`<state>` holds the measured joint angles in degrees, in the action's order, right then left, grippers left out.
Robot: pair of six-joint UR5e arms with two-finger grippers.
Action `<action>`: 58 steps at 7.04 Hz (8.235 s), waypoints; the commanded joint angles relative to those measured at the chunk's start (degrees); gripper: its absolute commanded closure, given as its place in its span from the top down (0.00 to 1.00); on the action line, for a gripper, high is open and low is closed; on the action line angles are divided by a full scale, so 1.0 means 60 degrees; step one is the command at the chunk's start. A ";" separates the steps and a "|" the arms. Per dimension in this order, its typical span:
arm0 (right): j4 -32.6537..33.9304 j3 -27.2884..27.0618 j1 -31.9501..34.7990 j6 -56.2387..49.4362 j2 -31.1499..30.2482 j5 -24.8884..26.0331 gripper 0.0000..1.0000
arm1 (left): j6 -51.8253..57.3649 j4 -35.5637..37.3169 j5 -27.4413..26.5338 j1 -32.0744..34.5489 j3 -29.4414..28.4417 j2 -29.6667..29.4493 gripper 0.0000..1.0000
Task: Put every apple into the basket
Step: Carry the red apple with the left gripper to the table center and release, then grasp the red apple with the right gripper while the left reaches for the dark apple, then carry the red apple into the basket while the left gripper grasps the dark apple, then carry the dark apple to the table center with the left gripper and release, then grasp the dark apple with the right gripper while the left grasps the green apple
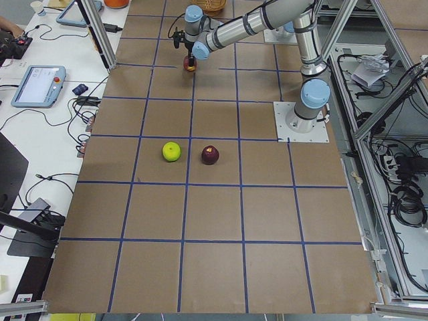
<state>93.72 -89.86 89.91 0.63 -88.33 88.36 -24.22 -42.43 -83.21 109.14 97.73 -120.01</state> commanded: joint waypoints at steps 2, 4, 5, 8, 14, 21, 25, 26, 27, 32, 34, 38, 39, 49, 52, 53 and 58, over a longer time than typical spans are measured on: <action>0.0243 0.0108 0.0029 -0.0003 0.0437 -0.0484 1.00 | 0.1232 -0.0410 -0.0076 -0.0534 -0.0217 0.0763 1.00; 0.2252 0.0035 0.0566 0.0129 0.1939 -0.0650 1.00 | 0.1415 -0.3402 -0.0526 -0.2010 -0.0365 0.2065 1.00; 0.3106 0.0122 0.1543 0.0448 0.2746 -0.0650 1.00 | 0.2169 -0.4635 -0.2024 -0.2771 -0.0235 0.2550 1.00; 0.4766 0.0109 0.2969 0.2599 0.4376 -0.0504 1.00 | 0.5918 -0.5322 -0.2186 -0.5683 0.0860 0.3535 1.00; 0.5620 0.0021 0.3267 0.2561 0.5362 -0.0503 0.41 | 1.0463 -0.3422 -0.2186 -0.9337 0.2138 0.3040 1.00; 0.2799 -0.0125 -0.0985 -0.1420 0.2890 0.0447 0.24 | 1.0775 -0.2514 -0.1731 -0.9736 0.2591 0.1970 1.00; 0.3129 -0.1499 -0.5452 -0.7519 0.2066 0.0670 0.24 | 1.0703 -0.2666 -0.1221 -0.9650 0.2537 0.2304 0.35; 0.3420 -0.1677 -0.6334 -0.8503 0.2153 0.0437 0.26 | 1.0601 -0.3264 -0.1190 -0.9533 0.2289 0.2567 0.29; 0.3901 -0.1693 -0.7039 -0.9325 0.2386 -0.0349 0.50 | 0.9976 -0.4184 -0.0812 -0.8995 0.1837 0.2802 0.29; 0.4565 -0.1576 -0.8027 -1.1046 0.2872 -0.0855 1.00 | 0.2381 -0.3524 0.0012 -0.2819 0.0223 0.2090 0.29; 0.3811 -0.1576 -0.7809 -1.1063 0.2203 -0.0752 1.00 | 0.0775 -0.1567 -0.0003 -0.1072 0.0177 0.1197 0.29; 0.2617 -0.1474 -0.4578 -0.9432 0.1247 -0.0388 1.00 | -0.0385 0.0140 -0.0105 -0.0025 0.0162 -0.0095 0.73; 0.2617 -0.1503 -0.3860 -0.8218 0.1217 -0.0386 1.00 | -0.0851 0.0273 -0.0062 -0.0025 0.0177 -0.0053 1.00; 0.5341 -0.0172 0.3569 0.3201 0.4317 0.0124 1.00 | 0.8473 -0.3140 -0.1541 -0.8023 -0.0173 0.1049 1.00; 0.5792 -0.0097 0.3648 0.3220 0.4876 0.0404 1.00 | 0.8725 -0.2439 -0.1454 -0.8082 -0.0292 0.0330 1.00; 0.6158 -0.0097 0.3648 0.3220 0.5168 0.0419 1.00 | 0.8710 -0.2436 -0.0830 -0.8082 -0.0277 0.0053 1.00; 0.6324 -0.0111 0.3648 0.3045 0.5479 0.0404 0.60 | 0.9091 -0.1762 -0.0663 -0.8067 -0.0774 -0.0257 1.00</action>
<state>131.84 -90.59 111.87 19.32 -55.52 90.49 30.19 -53.14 -87.72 60.60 94.03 -121.44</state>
